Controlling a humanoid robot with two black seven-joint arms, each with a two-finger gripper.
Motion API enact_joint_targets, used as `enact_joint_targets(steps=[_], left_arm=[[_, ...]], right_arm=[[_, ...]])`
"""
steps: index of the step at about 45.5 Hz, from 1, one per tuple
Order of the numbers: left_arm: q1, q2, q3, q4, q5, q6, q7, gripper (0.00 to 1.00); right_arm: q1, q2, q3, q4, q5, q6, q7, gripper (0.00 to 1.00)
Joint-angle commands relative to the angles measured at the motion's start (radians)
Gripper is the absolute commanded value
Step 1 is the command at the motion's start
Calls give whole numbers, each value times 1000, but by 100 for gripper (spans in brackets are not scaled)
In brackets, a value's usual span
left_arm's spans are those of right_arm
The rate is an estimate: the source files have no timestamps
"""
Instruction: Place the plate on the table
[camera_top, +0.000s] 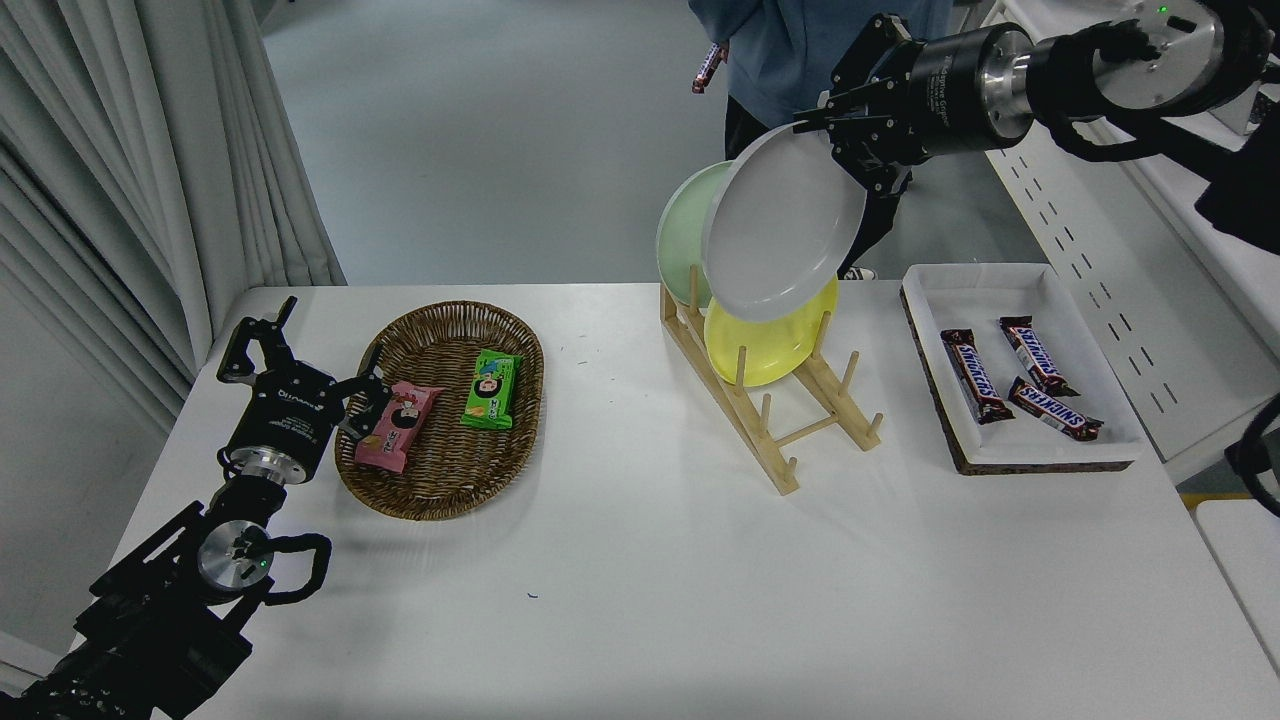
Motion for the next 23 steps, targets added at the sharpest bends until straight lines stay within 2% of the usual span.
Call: enact_joint_targets(steps=[1, 13, 23], left_arm=[[0, 0, 0, 0, 0, 0, 0, 100], [0, 0, 0, -1, 0, 0, 0, 100], [0, 0, 0, 0, 0, 0, 0, 100]], right_arm=[[-20, 5, 88, 33, 45, -116, -35, 0], [-26, 42, 117, 150, 124, -341, -31, 0], [-76, 85, 102, 168, 212, -432, -29, 0]])
